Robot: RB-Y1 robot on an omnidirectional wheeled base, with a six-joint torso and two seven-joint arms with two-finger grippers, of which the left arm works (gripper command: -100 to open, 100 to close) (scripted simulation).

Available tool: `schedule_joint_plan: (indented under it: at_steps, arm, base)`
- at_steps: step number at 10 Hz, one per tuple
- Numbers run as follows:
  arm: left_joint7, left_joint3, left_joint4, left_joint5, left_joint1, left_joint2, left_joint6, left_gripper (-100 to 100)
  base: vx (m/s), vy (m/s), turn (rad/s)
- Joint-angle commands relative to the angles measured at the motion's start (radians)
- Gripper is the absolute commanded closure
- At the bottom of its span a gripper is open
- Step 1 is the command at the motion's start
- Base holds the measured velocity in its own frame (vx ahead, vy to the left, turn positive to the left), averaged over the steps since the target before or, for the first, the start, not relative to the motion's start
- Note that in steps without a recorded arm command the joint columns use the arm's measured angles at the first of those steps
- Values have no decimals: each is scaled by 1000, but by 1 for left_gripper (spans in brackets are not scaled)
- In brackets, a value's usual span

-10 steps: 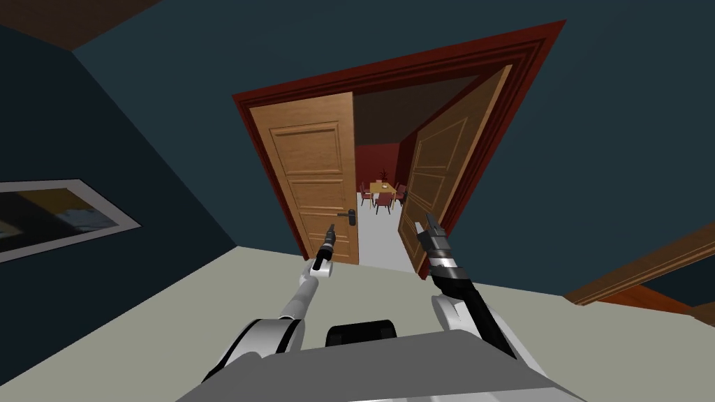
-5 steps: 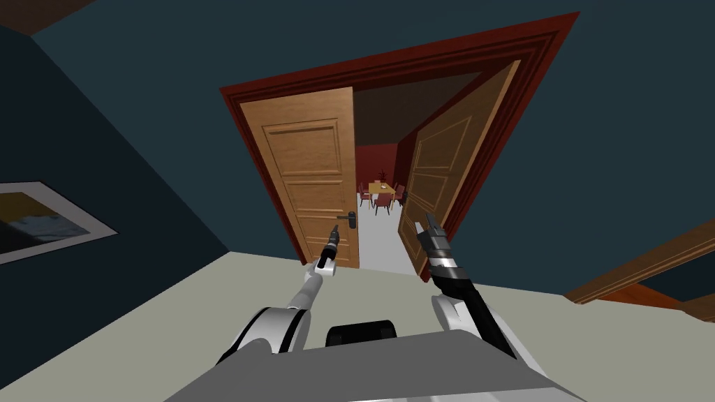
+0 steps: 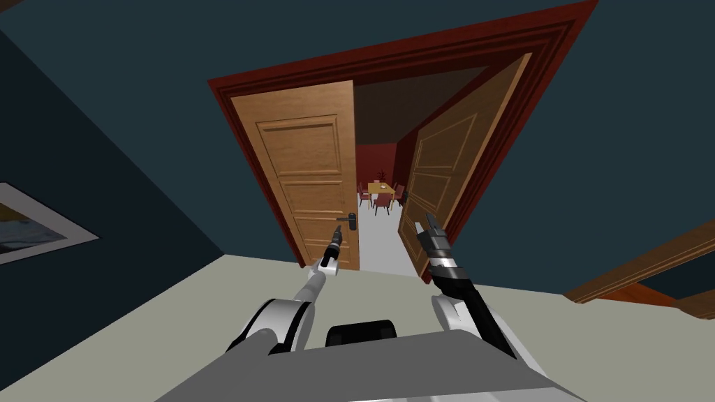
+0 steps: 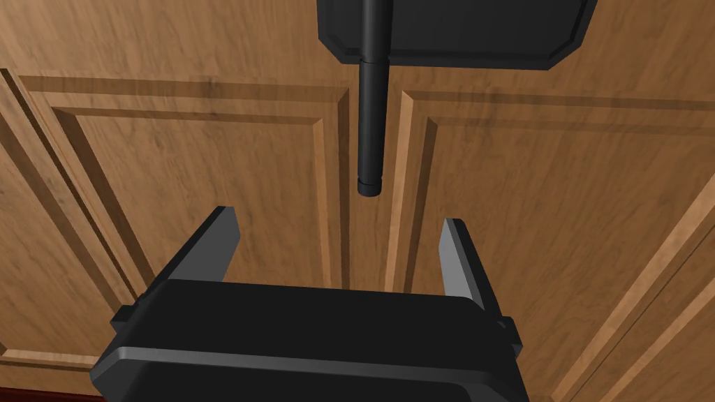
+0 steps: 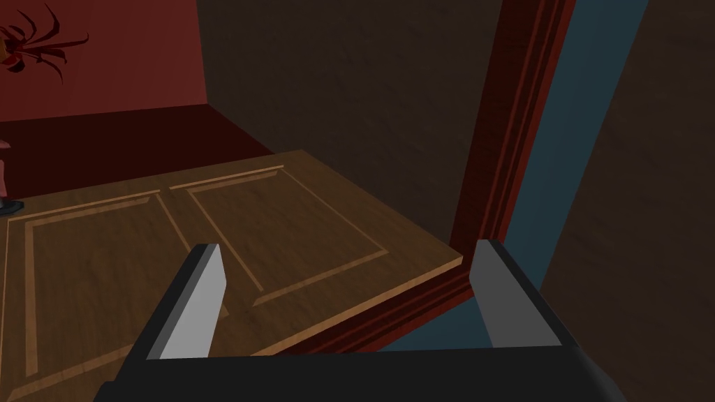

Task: Push the door open

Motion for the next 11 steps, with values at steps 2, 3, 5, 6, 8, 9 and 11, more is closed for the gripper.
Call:
schedule_joint_plan:
  at_steps: [2, 3, 5, 6, 8, 9, 11]
  arm:
    - [1, 1, 24, 0, -13, -4, -5, -100]
    - [0, 4, 27, 1, -14, 20, -7, -100]
    - [0, 6, 28, 2, -13, 31, -8, -100]
    - [-1, 7, 29, 2, -12, 36, -8, -100]
    - [-2, 10, 29, 3, -12, 38, -9, -100]
    - [-3, 11, 30, 4, -11, 37, -10, -100]
    - [-3, 13, 31, 5, -10, 30, -11, -100]
  base:
    - [41, 21, -14]
    - [114, -37, -35]
    - [152, -34, -12]
    - [191, -21, -30]
    - [148, -31, -14]
    - [181, -45, -29]
    - [179, -31, -16]
